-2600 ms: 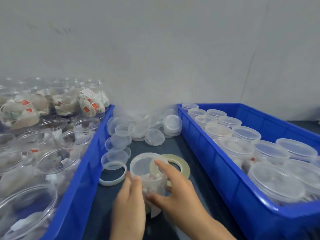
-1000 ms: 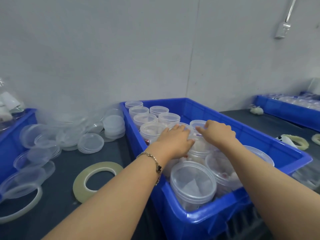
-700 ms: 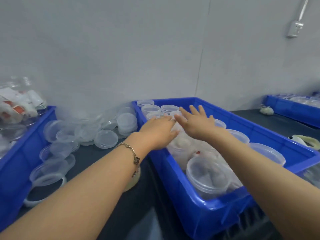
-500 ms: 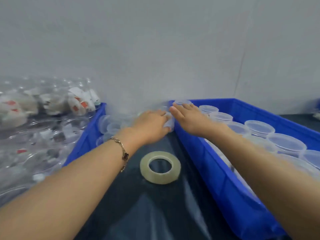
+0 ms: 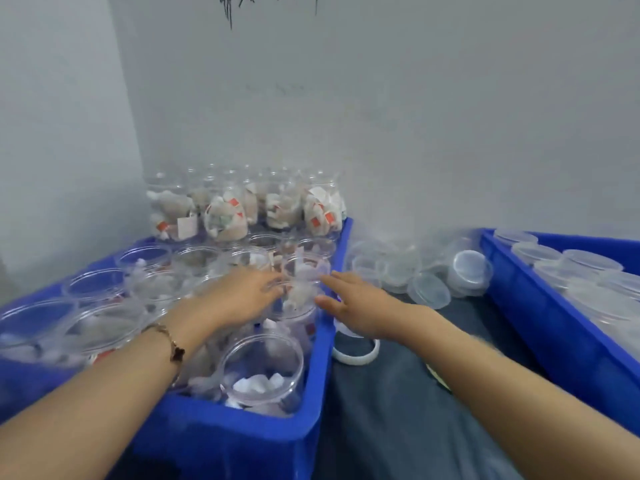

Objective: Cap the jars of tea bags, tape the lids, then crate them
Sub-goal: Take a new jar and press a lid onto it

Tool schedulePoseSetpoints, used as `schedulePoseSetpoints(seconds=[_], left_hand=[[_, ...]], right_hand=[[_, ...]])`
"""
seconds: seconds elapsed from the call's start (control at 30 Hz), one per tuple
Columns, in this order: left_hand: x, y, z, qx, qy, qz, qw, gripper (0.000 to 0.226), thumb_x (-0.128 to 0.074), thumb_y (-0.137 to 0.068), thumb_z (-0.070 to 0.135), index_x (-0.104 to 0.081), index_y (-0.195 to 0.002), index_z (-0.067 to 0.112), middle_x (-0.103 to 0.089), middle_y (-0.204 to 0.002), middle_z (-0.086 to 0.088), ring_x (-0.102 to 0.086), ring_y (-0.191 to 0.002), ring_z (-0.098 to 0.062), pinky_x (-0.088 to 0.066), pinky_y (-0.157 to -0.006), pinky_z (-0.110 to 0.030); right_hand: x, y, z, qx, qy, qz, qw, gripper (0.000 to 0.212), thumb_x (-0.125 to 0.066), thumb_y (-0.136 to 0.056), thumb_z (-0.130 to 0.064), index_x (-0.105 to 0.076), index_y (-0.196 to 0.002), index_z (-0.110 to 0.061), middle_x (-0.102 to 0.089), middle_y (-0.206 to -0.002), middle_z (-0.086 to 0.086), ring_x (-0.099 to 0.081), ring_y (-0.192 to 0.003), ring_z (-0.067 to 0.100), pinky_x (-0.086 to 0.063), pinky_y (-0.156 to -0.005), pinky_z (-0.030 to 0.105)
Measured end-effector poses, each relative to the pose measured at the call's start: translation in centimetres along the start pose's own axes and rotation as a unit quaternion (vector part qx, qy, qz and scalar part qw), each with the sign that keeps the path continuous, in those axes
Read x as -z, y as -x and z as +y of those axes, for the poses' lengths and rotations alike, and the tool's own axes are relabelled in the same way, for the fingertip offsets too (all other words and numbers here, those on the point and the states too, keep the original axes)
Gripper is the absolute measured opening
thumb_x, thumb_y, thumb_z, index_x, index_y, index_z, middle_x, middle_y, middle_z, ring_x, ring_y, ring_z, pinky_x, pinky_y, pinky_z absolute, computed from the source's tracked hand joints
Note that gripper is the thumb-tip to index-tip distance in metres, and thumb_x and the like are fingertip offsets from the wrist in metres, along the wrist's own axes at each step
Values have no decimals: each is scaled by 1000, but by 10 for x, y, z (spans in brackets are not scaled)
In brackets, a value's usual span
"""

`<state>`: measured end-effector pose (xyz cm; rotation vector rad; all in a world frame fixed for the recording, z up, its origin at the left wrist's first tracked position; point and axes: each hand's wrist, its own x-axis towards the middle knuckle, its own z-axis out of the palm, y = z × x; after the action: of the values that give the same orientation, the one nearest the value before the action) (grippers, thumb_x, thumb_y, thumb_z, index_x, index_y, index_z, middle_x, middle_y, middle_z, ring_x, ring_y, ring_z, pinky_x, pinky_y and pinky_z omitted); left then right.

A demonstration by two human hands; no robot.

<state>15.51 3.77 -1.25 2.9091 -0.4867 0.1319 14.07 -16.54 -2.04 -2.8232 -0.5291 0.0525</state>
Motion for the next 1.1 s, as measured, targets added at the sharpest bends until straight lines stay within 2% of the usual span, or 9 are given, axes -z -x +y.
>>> schedulePoseSetpoints(seconds=[0.33,0.5,0.6,0.7,0.8,0.83,0.93,1.03,1.1], left_hand=[[19,-18,-14,-6,-22,30,999,37,-43,-97,39,-56,-127,22,-58,-130,-4,-54,-116,-23,-44,-94,-38],[28,-58,-21,17,-43,9,999,46,-49,-95,37,-47,-134,11,-51,-136,-10,-50,-121,-27,-43,-94,-36],[24,-88,-20,29,-29,17,999,52,-50,-94,35,-40,-139,12,-44,-142,-11,-46,-124,-29,-40,-94,-35],[17,-119,-18,38,39,1,999,59,-53,-91,32,-36,-144,12,-40,-147,-11,-43,-129,-28,-38,-103,-36],[13,-146,-15,41,201,-6,979,18,-59,-88,24,-60,-105,21,-59,-107,1,-57,-95,-15,-45,-81,-28],[13,-155,-12,34,248,0,968,11,-60,-87,20,-61,-98,18,-62,-100,-1,-59,-91,-15,-49,-82,-31],[9,-181,-6,17,333,11,943,27,-58,-84,9,-63,-111,5,-67,-108,-14,-63,-103,-26,-51,-92,-40],[3,-198,2,-1,377,42,925,28,-56,-84,0,-60,-110,10,-66,-95,-5,-63,-89,-16,-50,-61,-13],[-3,-203,9,8,385,70,920,46,-55,-84,0,-48,-129,10,-64,-104,-10,-62,-96,-21,-49,-58,-13]], right_hand=[[13,-32,-41,54,-13,40,998,59,-33,-97,-52,-23,-149,-25,-26,-153,-2,-22,-140,19,-27,-110,50],[25,-69,-24,-1,-84,72,994,70,-37,-97,-49,2,-151,-28,-35,-149,10,-44,-128,30,-36,-99,39],[27,-95,-6,-55,-157,111,980,67,-40,-99,-40,-1,-150,-24,-51,-136,10,-50,-121,34,-36,-97,37],[29,-122,16,-88,-189,155,966,58,-40,-100,-26,-11,-149,-15,-52,-132,15,-52,-116,36,-40,-98,42],[31,-145,36,-121,-252,204,938,58,-49,-96,-23,-18,-143,-10,-51,-128,10,-52,-106,29,-41,-86,37],[32,-152,41,-127,-271,216,929,59,-52,-94,-21,-20,-142,-10,-50,-121,7,-52,-101,25,-40,-82,33],[32,-174,52,-134,-315,234,910,48,-57,-88,-14,-31,-129,-11,-51,-103,4,-53,-84,18,-40,-69,27],[28,-190,55,-128,-336,223,906,58,-62,-86,-18,-28,-132,-10,-55,-109,7,-55,-97,25,-42,-77,32],[25,-194,53,-124,-329,213,912,68,-59,-90,-20,-19,-144,-11,-55,-120,8,-54,-108,27,-44,-89,36]])
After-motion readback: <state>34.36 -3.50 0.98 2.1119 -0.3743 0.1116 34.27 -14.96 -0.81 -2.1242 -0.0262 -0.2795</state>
